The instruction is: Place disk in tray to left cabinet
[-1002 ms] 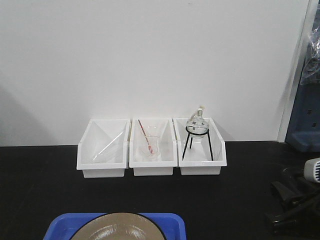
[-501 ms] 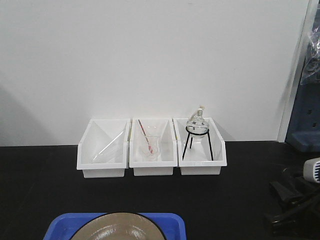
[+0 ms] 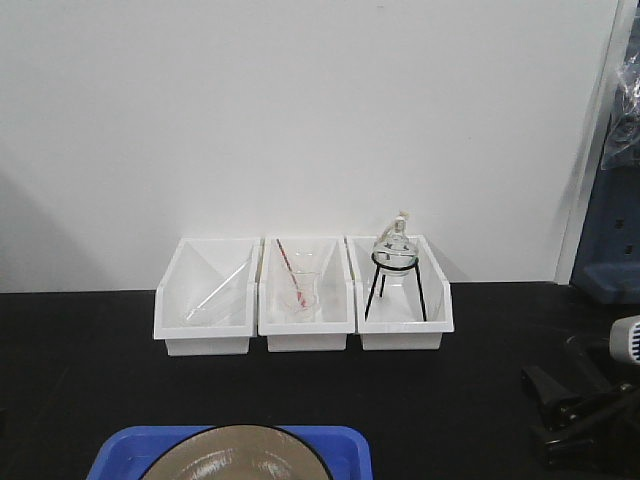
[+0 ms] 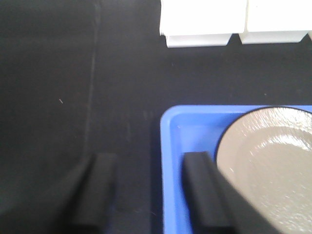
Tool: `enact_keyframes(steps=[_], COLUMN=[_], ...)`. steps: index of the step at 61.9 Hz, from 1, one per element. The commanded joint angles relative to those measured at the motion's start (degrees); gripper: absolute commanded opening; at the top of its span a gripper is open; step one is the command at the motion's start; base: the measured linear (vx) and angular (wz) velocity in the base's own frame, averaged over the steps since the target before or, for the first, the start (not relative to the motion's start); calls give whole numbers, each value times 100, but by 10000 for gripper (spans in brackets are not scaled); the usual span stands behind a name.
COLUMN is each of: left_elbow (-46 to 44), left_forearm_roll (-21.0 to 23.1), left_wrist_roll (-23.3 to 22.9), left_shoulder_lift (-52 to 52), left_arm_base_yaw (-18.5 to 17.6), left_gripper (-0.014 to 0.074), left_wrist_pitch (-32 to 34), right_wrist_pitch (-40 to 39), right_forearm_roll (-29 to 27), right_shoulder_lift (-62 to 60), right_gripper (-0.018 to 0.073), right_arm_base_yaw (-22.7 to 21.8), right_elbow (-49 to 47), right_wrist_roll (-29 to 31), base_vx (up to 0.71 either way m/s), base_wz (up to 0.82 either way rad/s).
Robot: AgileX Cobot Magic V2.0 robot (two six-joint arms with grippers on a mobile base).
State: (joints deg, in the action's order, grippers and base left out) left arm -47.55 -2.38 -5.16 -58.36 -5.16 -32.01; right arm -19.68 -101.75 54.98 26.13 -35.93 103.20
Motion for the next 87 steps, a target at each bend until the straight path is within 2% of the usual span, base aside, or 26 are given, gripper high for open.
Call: enact_keyframes(steps=[1, 7, 17, 36, 54, 64, 69, 75, 87], left_elbow=[-209, -218, -371, -1440, -1552, -1552, -1552, -1552, -1552], left_forearm_roll=[309, 529, 674, 763, 1208, 1206, 1204, 1195, 1195], left_wrist_roll=[-205, -135, 516, 592, 1025, 1058, 1058, 1058, 1053], left_shoulder_lift=[-178, -548, -1483, -3293, -4137, -4347, -4413, -4423, -4423], left_arm_base_yaw=[14, 14, 14, 14, 14, 14, 14, 14, 14], left_gripper=[586, 638, 626, 572, 564, 538, 487, 382, 53], left_wrist_pitch=[290, 78, -143, -972, -917, -933, -926, -915, -909], right_wrist_pitch=[52, 94, 120, 120, 87, 69, 69, 56, 57], right_forearm_roll=[-45, -45, -45, -45, -45, -45, -45, -45, -45], right_shoulder_lift=[-89, -89, -23, 265, 499, 500, 500, 500, 512], right_gripper=[632, 616, 565, 539, 539, 539, 539, 539, 528], right_arm_base_yaw=[-18, -18, -18, -18, -18, -18, -18, -18, -18], right_elbow=[-163, -163, -163, -163, -163, -163, -163, -163, -163], right_wrist_roll=[-3, -3, -47, -290, -290, -290, -290, -290, -359], base_vx=[0, 0, 0, 0, 0, 0, 0, 0, 0], base_wz=[0, 0, 0, 0, 0, 0, 0, 0, 0])
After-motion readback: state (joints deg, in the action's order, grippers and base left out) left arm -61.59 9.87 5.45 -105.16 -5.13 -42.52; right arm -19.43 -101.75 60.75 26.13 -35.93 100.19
